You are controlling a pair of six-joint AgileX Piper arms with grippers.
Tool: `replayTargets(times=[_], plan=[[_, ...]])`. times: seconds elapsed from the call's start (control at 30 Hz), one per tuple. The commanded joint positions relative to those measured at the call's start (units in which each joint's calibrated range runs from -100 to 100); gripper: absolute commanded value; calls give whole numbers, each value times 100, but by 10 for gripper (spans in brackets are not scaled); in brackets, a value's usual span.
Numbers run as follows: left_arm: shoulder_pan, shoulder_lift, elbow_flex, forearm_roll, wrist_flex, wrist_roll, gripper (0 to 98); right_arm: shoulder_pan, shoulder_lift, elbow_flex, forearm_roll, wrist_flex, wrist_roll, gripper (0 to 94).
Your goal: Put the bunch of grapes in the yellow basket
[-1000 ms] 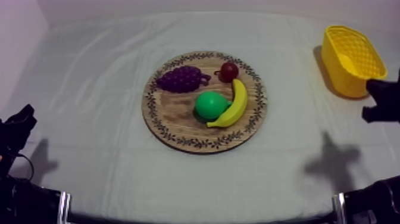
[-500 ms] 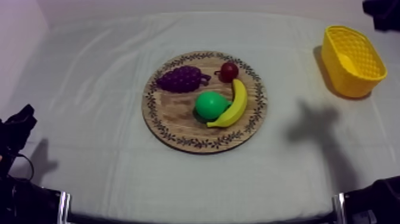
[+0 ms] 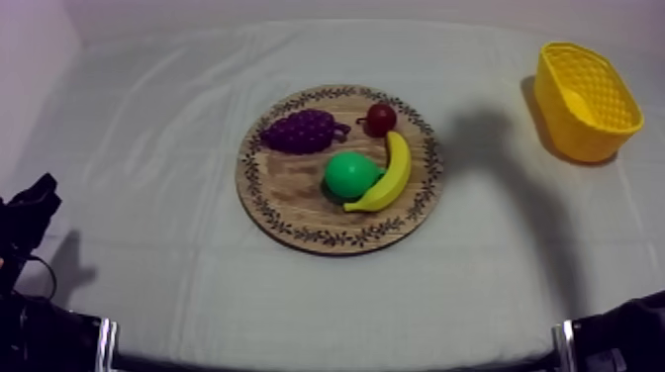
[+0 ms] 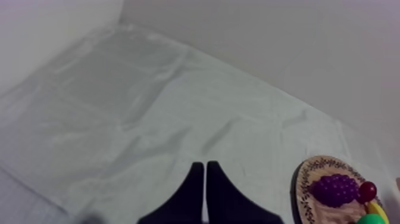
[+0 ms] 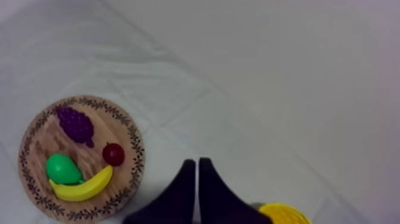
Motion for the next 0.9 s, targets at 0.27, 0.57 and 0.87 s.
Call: replayTargets(times=[0.27, 0.57, 0.87], plan=[[0, 5, 0, -3, 2, 1, 1, -844, 1406, -890, 81, 463, 164, 71], [0, 5, 0, -3, 2, 1, 1, -1546, 2057, -795, 124, 353, 209, 79], [0, 5, 0, -3, 2, 1, 1, -1932, 2493, -704, 112, 124, 204, 218]])
